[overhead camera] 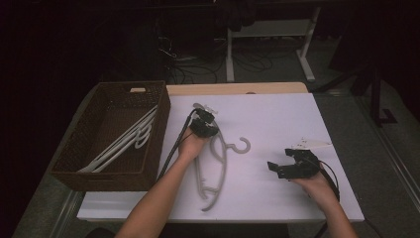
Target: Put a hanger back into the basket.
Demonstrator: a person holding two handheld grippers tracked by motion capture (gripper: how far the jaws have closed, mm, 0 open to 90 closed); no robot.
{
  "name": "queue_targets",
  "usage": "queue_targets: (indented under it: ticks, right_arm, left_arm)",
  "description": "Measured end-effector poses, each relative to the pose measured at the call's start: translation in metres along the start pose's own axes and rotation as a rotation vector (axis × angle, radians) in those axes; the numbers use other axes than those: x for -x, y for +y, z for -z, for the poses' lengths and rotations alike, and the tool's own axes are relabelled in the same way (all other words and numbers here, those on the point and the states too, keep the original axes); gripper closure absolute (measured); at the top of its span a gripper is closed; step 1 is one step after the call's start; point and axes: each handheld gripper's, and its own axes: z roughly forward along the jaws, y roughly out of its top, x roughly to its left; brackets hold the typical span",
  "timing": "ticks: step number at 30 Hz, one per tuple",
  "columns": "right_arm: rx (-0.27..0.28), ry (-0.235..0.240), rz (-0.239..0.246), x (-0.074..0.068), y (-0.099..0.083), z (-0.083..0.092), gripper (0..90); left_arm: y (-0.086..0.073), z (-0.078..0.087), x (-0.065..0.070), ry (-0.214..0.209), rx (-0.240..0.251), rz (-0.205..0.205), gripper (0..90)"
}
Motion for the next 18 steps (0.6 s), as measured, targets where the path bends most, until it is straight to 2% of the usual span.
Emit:
queue_targets:
  ticks: [11, 15, 18]
  right_arm:
    - [0.006, 0.003, -0.003, 0.000, 0.000, 0.001, 10.6]
    - [0.007, 0.005, -0.001, 0.000, 0.000, 0.001, 10.6]
    - [0.003, 0.008, 0.005, 0.000, 0.000, 0.001, 10.9]
  left_arm:
    - [0.024, -0.020, 0.046, -0.096, 0.000, -0.076, 90.0]
    - [0.030, -0.026, 0.060, -0.117, 0.003, -0.090, 90.0]
    - [0.032, -0.026, 0.064, -0.118, 0.003, -0.098, 90.0]
